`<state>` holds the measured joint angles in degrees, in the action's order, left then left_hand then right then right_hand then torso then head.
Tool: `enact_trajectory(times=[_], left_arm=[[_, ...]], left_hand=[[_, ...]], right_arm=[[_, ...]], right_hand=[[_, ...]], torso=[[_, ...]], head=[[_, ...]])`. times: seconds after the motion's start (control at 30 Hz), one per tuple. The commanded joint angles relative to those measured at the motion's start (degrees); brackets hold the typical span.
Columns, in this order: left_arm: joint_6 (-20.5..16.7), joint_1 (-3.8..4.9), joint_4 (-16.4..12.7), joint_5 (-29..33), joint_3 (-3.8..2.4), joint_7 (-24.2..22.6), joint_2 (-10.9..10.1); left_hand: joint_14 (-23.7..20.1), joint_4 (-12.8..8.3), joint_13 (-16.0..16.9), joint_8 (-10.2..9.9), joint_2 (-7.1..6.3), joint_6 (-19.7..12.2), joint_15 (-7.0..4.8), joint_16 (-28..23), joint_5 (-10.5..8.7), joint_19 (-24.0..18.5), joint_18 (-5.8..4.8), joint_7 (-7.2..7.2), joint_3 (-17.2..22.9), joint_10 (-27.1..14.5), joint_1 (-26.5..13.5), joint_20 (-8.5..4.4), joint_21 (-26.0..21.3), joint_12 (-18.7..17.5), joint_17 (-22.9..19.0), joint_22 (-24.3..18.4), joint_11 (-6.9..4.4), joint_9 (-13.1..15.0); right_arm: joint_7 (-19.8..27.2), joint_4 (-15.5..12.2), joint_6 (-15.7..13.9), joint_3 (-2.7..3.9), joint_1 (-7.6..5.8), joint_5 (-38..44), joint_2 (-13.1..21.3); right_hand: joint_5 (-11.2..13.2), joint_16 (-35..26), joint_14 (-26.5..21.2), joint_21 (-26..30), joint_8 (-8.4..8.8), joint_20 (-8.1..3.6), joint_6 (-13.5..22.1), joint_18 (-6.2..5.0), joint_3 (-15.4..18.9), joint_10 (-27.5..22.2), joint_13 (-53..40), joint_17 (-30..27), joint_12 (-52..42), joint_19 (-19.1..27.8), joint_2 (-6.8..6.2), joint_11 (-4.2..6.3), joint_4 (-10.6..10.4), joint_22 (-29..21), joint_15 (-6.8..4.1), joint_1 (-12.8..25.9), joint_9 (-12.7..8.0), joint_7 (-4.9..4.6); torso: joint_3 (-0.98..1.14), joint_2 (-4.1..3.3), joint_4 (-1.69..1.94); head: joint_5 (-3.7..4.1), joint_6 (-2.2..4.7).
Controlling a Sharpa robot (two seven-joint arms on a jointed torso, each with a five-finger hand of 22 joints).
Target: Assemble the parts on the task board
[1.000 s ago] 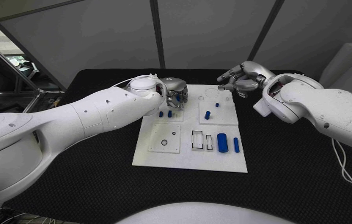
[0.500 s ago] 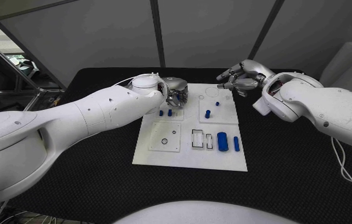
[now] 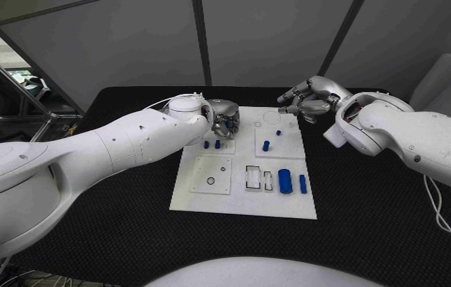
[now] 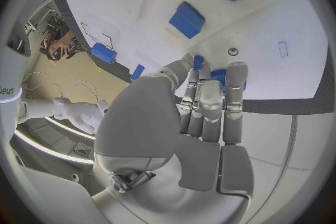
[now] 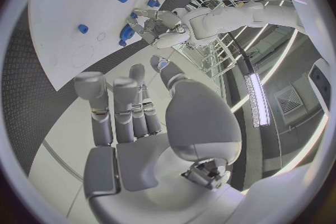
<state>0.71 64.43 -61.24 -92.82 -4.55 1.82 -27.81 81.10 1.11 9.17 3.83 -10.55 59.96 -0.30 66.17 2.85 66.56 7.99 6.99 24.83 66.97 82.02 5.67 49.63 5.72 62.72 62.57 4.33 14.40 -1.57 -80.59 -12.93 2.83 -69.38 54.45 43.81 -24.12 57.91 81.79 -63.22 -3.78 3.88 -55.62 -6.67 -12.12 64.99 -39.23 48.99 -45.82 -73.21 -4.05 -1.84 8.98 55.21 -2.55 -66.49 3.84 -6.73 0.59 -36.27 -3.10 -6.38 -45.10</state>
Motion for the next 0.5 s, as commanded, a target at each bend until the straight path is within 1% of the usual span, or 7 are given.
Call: enact_trajectory(times=[0.03,0.3,0.43,0.5], left_arm=[[1.2,0.05,0.1,-0.3,0.0,0.0,0.1],[1.3,0.05,0.5,-0.3,0.0,0.3,0.1],[1.5,0.04,0.5,-0.3,0.0,0.3,0.1],[1.4,0.04,0.4,-0.3,0.0,0.3,0.0]], left_hand=[[0.0,0.0,-0.3,-0.3,-0.11,-0.8,0.48,0.2,0.11,-0.1,0.69,-0.01,0.3,-0.3,-0.8,0.48,0.1,-0.4,-0.2,0.1,0.33,-0.4],[0.0,-0.2,-0.7,-0.3,-0.46,-1.8,0.6,0.4,0.12,0.0,0.67,0.08,0.4,-0.6,-0.9,0.65,0.6,-0.7,-0.5,0.6,0.47,-1.1],[0.0,-0.2,-0.8,-0.3,-0.48,-2.0,0.61,0.4,0.14,-0.1,0.69,0.12,0.5,-0.6,-0.9,0.68,0.6,-0.8,-0.6,0.7,0.48,-1.2],[0.0,-0.3,-0.9,-0.3,-0.79,-2.4,0.67,0.4,0.13,-0.1,0.7,0.04,0.4,-0.8,-1.1,0.74,0.6,-0.9,-0.7,0.7,0.58,-1.5]], right_arm=[[0.6,0.0,-0.1,0.04,-0.11,0.1,-0.1],[0.6,0.0,-0.1,0.04,-0.11,0.1,-0.1],[0.6,0.0,-0.1,0.04,-0.11,0.1,-0.1],[0.7,0.0,-0.1,0.04,-0.11,0.1,0.0]], right_hand=[[-0.2,-0.3,-0.1,0.2,0.08,0.06,0.3,-0.58,-0.3,-0.5,0.1,0.1,0.3,0.3,0.18,0.01,0.1,0.1,0.14,0.6,0.0,-0.09],[-0.2,-0.3,-0.1,0.2,0.08,0.06,0.3,-0.58,-0.3,-0.5,0.1,0.1,0.3,0.3,0.18,0.01,0.1,0.1,0.14,0.6,0.0,-0.09],[-0.2,-0.3,0.0,0.2,0.08,0.06,0.3,-0.58,-0.3,-0.5,0.1,0.1,0.3,0.3,0.18,0.01,0.1,0.1,0.14,0.6,0.0,-0.09],[-0.2,-0.3,0.0,0.1,0.08,0.06,0.3,-0.56,-0.3,-0.4,0.2,0.1,0.4,0.2,0.19,0.01,0.1,0.2,0.14,0.7,0.0,-0.09]], torso=[[0.0,0.0,0.01],[0.02,0.0,0.0],[-0.01,-0.01,-0.02],[-0.02,0.0,-0.01]], head=[[0.01,0.0],[-0.02,0.02],[0.01,0.01],[0.03,0.0]])
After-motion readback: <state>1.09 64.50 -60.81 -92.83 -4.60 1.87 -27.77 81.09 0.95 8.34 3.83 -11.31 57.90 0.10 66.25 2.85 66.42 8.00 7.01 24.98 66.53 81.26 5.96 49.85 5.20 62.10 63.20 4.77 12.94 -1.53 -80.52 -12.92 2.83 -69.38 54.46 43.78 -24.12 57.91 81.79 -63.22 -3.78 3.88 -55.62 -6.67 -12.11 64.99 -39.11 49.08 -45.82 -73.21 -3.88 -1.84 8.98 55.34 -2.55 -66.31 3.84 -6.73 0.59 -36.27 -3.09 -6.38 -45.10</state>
